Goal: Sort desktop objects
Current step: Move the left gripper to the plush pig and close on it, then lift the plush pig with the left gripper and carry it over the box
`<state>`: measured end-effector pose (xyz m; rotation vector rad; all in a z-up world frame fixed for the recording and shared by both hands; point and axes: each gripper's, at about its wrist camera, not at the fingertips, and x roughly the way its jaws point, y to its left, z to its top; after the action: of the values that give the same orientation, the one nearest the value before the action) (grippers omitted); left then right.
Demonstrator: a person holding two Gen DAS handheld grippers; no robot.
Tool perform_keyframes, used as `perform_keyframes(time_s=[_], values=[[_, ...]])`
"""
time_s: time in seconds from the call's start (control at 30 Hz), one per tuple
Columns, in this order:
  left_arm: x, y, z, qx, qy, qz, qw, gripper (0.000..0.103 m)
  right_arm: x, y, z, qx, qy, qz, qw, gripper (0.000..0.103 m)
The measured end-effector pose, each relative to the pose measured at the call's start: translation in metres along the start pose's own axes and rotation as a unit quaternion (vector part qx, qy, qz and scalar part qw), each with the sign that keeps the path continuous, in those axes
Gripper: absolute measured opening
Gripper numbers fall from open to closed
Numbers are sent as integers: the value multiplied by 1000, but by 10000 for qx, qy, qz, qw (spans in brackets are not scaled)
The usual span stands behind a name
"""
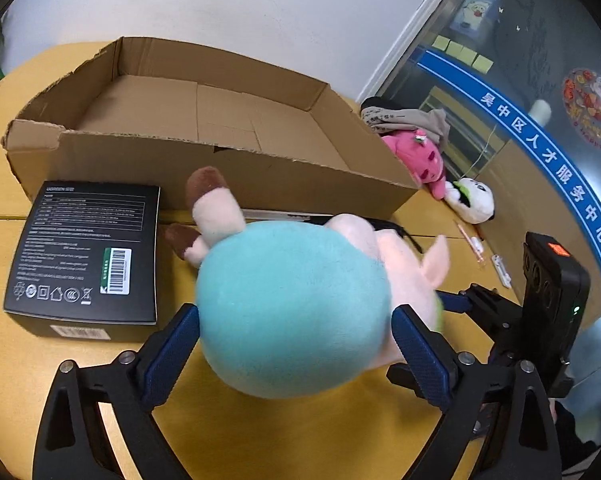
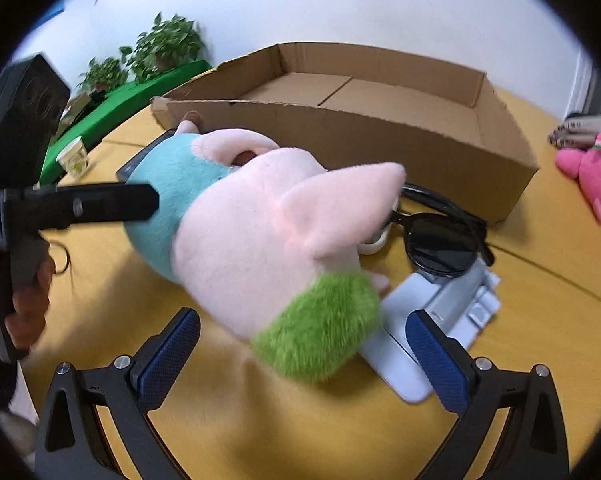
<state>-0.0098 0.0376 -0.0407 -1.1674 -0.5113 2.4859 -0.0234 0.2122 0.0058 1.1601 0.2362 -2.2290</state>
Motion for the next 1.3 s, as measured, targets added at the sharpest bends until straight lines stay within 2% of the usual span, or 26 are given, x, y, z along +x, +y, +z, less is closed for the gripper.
perform_keyframes(time_s=[0.07,0.13,0.47,0.67,1.03,1.3], values=[[3,3,0,-89,-42,-67,9999,93,5,1,1,64,28,154,9999,101],[4,1,-2,17,-42,-66,10000,90,10,3,1,64,62,161,9998,88],[0,1,-9,-23,-147,-117,9998,78,6,19,-3,93,-197,-178,9996,79],[-21,-8,-10,89,-377,-146,9991,76,-10,31,0,-1,-393,-271,9989,77],[-94,-44,34,575,-1158,-74,9916,76,-73,49,45,-262,-1192,-431,9916,77],[-152,-65,78,956,-1810,1,9788,76,-118,62,95,-538,-1771,-468,9816,77]])
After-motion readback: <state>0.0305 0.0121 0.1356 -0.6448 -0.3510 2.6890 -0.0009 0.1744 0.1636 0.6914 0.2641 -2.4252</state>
